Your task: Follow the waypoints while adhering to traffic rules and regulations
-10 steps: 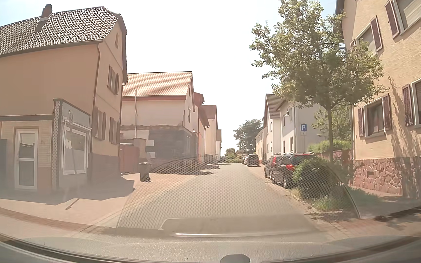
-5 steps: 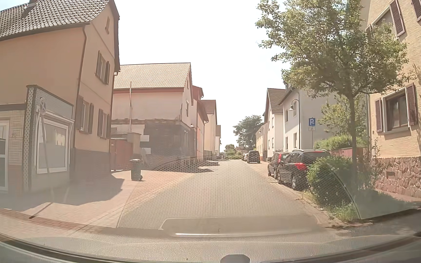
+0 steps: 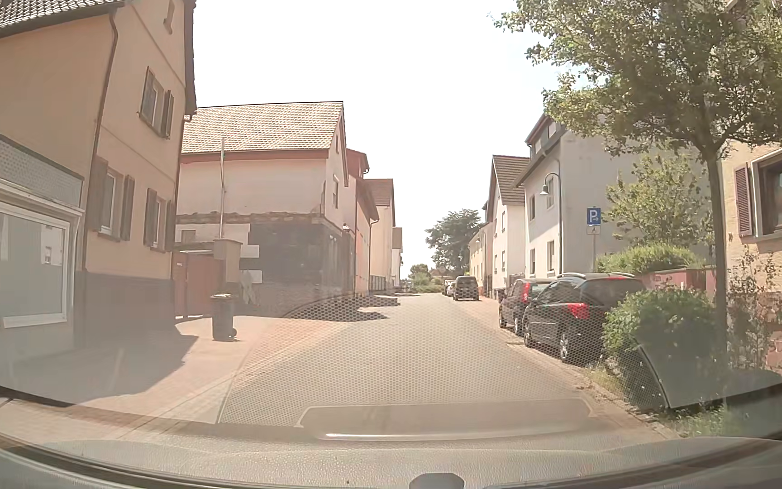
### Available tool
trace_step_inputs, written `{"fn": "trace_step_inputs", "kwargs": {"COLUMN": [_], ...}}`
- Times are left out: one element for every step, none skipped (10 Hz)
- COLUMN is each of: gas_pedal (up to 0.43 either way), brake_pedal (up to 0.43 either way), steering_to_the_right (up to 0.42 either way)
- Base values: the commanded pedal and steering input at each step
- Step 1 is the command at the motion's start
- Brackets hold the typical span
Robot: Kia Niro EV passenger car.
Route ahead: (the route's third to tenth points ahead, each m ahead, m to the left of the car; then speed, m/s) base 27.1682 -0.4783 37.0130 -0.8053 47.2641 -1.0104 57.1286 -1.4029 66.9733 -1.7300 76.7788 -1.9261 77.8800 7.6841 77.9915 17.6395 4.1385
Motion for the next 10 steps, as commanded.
{"fn": "trace_step_inputs", "kwargs": {"gas_pedal": [0.311, 0.299, 0.248, 0.157, 0.098, 0.098, 0.098, 0.098, 0.098, 0.098], "brake_pedal": [0.0, 0.0, 0.0, 0.0, 0.0, 0.0, 0.0, 0.0, 0.0, 0.0], "steering_to_the_right": [0.042, 0.042, 0.041, 0.04, 0.041, 0.04, 0.039, 0.034, 0.029, 0.022]}}
